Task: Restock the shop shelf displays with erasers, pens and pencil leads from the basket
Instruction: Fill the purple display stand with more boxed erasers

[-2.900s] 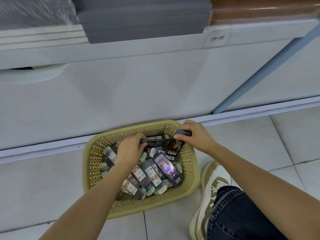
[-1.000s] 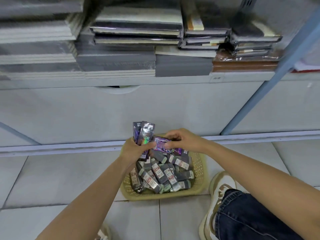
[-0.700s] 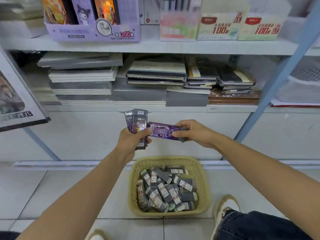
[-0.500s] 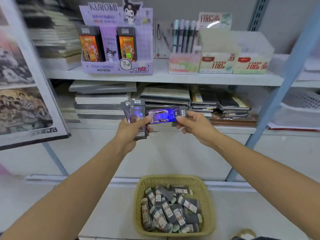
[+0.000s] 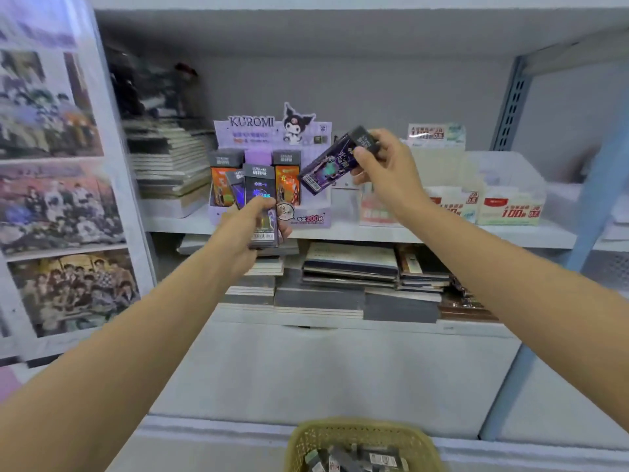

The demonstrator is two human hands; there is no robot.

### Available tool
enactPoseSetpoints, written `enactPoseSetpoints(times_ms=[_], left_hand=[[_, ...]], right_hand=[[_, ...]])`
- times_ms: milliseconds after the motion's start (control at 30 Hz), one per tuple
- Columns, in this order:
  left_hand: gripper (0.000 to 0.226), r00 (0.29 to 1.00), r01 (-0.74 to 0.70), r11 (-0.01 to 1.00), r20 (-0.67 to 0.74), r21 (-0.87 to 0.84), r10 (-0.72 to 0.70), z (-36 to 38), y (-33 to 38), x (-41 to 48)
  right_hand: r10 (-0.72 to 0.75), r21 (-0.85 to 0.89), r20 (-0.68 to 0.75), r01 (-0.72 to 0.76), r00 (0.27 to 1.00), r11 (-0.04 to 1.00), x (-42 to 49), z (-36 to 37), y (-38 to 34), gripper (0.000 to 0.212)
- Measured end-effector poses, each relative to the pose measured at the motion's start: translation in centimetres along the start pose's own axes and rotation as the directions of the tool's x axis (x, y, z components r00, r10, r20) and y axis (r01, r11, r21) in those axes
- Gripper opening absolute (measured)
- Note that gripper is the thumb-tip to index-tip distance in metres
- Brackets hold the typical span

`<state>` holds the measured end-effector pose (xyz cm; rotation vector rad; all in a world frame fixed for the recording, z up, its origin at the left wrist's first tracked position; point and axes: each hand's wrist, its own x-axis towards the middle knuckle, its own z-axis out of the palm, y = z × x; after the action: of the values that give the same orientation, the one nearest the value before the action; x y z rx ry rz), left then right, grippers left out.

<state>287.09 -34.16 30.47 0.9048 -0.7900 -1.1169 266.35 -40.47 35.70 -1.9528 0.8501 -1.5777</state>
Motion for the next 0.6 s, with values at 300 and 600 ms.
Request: enactPoseSetpoints(times_ms=[300, 600], left_hand=[[0.029, 0.992, -0.111, 0.985, 0.075, 0.136, 0.101, -1.9, 1.2, 2.9], [0.022, 0.992, -0.112, 0.963, 0.087, 0.247, 0.093, -2.4, -0.1, 4.8]], right_hand=[[-0.141, -0.372, 0.017, 0.137, 0.99, 0.918, 5.8, 2.4, 0.5, 0.006], [-0.101, -0.563, 0.214, 0.208, 0.971, 0.8, 8.5, 4.2, 3.1, 0.012]])
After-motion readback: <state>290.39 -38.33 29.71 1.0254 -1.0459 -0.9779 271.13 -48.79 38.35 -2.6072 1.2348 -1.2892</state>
